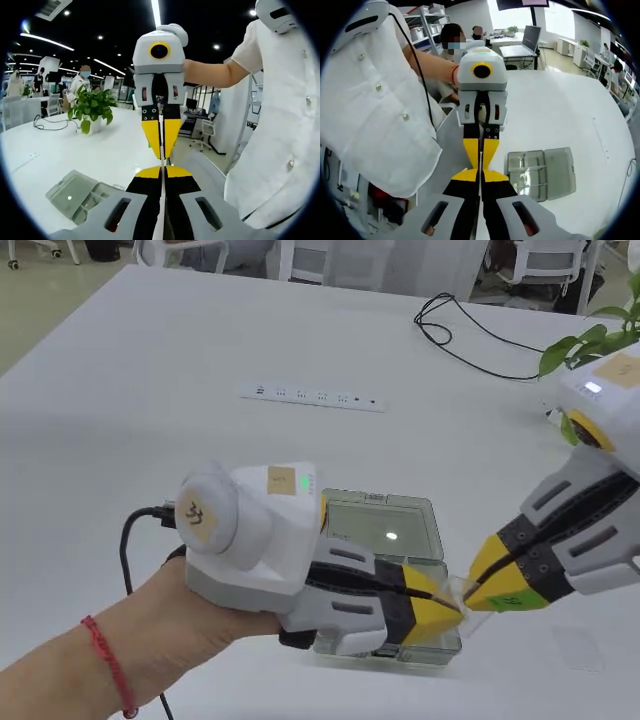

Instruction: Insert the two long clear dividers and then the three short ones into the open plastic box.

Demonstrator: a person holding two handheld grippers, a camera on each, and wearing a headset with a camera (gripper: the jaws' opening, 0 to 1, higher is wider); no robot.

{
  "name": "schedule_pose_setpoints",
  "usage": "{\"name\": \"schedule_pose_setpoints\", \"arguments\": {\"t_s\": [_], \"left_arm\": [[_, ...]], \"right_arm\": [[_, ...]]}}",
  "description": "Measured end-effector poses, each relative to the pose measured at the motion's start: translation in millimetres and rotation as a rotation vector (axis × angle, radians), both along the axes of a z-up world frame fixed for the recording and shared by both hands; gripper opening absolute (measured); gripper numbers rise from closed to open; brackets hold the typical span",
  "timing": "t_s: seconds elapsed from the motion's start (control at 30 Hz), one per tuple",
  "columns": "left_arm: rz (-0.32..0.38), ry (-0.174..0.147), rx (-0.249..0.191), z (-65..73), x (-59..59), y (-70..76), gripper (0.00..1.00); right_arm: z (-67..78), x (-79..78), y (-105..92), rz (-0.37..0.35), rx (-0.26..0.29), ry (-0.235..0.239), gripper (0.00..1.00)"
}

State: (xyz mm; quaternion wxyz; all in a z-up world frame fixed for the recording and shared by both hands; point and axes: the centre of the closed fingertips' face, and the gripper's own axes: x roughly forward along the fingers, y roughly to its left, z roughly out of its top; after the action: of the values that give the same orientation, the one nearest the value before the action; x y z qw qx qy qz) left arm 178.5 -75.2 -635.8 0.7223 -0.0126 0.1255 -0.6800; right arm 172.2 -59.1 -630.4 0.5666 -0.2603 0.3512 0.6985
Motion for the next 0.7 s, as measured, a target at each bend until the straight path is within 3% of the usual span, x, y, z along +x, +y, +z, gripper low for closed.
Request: {"name": "schedule_pose_setpoints", "arguments": {"t_s": [0.37, 0.7], "left_arm": [[0.010, 0.003, 0.016, -6.0, 0.5, 3.6, 0.01], [0.050, 0.014, 0.036, -13.4, 6.3, 14.0, 0.12]], "right_arm": [[-0.4, 5.7, 1.5, -0.011, 0.002, -0.012, 0.03], [-0.2, 13.0, 1.4, -0.030, 0.006, -0.029, 0.03]]}}
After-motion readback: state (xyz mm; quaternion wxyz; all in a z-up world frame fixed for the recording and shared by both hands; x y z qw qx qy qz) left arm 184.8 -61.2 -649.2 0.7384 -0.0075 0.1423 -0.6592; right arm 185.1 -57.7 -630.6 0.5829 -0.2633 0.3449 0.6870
